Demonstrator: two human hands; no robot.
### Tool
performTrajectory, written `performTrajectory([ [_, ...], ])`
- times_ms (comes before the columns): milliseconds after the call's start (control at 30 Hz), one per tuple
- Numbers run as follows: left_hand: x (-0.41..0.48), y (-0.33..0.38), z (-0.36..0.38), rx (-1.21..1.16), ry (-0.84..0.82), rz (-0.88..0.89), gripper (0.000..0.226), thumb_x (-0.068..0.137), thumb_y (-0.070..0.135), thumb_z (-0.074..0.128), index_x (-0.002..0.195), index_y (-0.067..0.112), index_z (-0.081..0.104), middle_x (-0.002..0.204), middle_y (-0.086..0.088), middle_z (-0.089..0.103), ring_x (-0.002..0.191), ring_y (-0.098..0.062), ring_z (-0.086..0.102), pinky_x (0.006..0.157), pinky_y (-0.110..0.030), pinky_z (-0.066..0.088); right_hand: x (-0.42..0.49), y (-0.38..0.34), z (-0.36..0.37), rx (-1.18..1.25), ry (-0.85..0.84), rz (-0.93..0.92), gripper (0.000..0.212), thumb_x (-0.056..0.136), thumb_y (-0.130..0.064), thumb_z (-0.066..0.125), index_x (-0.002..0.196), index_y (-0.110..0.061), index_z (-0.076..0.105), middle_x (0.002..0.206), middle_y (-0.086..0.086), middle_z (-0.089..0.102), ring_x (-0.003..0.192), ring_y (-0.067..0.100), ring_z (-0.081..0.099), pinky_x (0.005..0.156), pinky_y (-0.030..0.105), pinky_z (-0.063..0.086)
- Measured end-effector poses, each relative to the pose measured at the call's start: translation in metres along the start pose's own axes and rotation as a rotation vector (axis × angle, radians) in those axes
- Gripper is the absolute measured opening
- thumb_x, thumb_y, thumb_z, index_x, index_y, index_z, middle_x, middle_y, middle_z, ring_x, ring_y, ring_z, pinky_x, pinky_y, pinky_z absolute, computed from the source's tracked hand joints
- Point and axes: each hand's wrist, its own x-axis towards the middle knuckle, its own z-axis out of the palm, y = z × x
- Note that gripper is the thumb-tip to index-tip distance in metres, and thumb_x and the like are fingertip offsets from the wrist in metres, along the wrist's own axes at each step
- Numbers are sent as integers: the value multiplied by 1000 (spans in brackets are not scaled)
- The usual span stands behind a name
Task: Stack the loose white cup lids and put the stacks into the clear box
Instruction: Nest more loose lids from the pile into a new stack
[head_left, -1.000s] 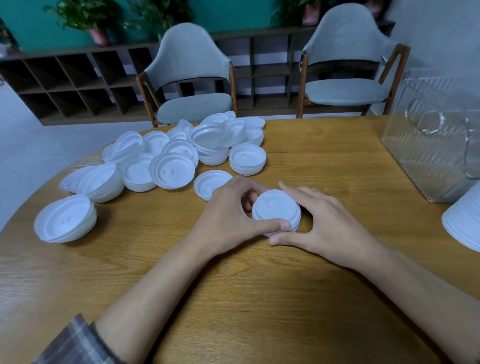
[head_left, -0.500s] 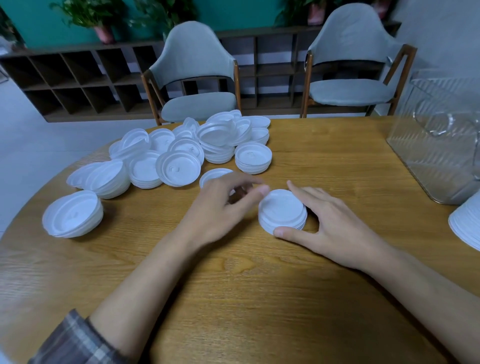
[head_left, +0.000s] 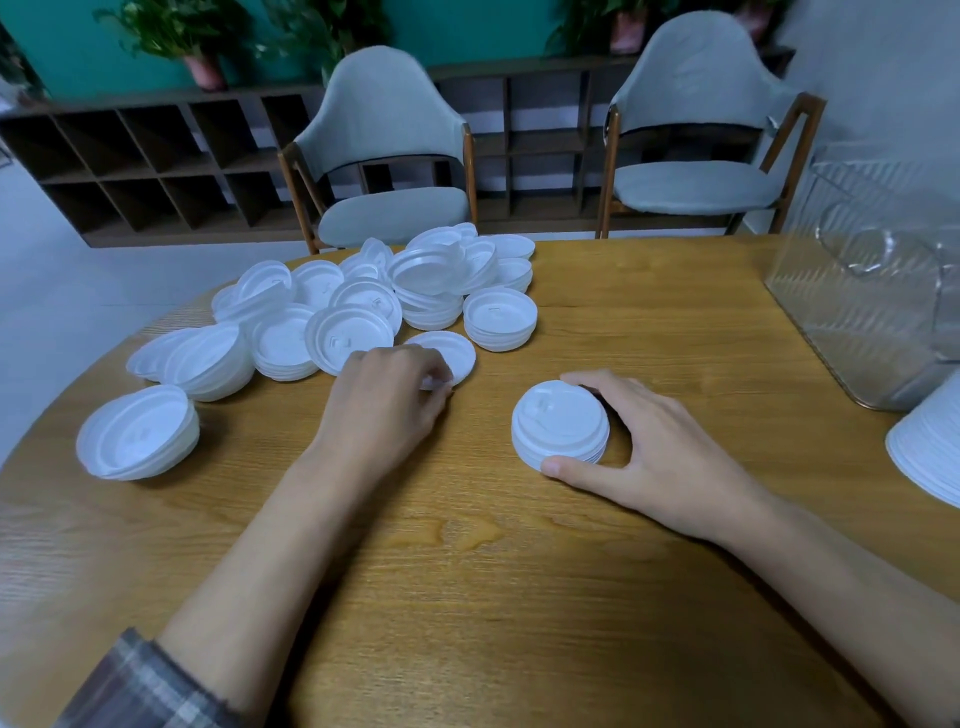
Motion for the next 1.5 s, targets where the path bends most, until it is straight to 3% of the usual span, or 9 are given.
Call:
performTrajectory([
  [100,-1,4,-2,-107,102,39,3,97,22,68,99,20,69,89,7,73,82,-23,67,73,-37,46,1,-1,0,2,23,-31,81,76,-73,73,146,-42,47,133,-31,49,126,-10,43,100,12,33],
  [233,-4,21,-11,-573,145,-23,8,107,21,56,105,21,63,94,6,68,86,-15,60,76,-25,45,1,1,0,16,47,-46,82,77,-67,78,148,-36,50,130,-30,51,123,-14,44,95,-1,29],
  [400,-3,30,-7,-991,3,-160,24,112,27,48,115,21,71,109,1,76,104,-17,70,99,-52,55,2,1,0,25,47,-43,93,76,-68,77,156,-34,44,137,-31,50,128,-12,44,99,2,31],
  [567,-7,42,14,-958,-27,-164,19,106,28,62,115,22,78,108,4,79,106,-17,72,100,-47,56,3,1,0,27,41,-55,98,74,-72,76,158,-39,38,150,-27,47,139,-8,40,113,17,32],
  [767,-5,48,23,-785,22,-137,14,96,36,75,88,25,73,74,7,72,70,-4,62,66,-25,44,3,1,2,39,22,-55,98,73,-71,77,157,-40,39,144,-32,47,136,-10,39,110,17,32],
  [967,-11,49,13,-720,-125,-23,21,91,49,76,101,31,78,95,15,77,91,-4,69,81,-30,54,4,3,4,53,31,-66,94,75,-68,79,156,-35,44,141,-30,53,133,-11,44,110,14,35],
  [1100,-14,45,8,-614,-179,54,49,74,46,92,119,32,75,113,16,70,109,-5,66,95,-31,55,4,3,4,56,27,-70,98,73,-72,75,157,-31,44,142,-28,53,133,-9,45,111,18,37],
  [1300,-13,48,9,-625,-104,87,63,71,45,95,128,28,73,116,15,71,113,-5,67,99,-33,55,5,4,2,97,-1,-38,114,69,-70,81,163,-42,22,159,-20,43,144,-3,39,119,27,35],
  [1500,-13,48,11,-677,-95,104,53,71,37,97,118,25,75,111,16,75,111,-6,69,98,-31,56,5,3,1,80,-7,-59,111,69,-70,78,162,-40,27,152,-31,37,140,-15,31,105,-3,22],
])
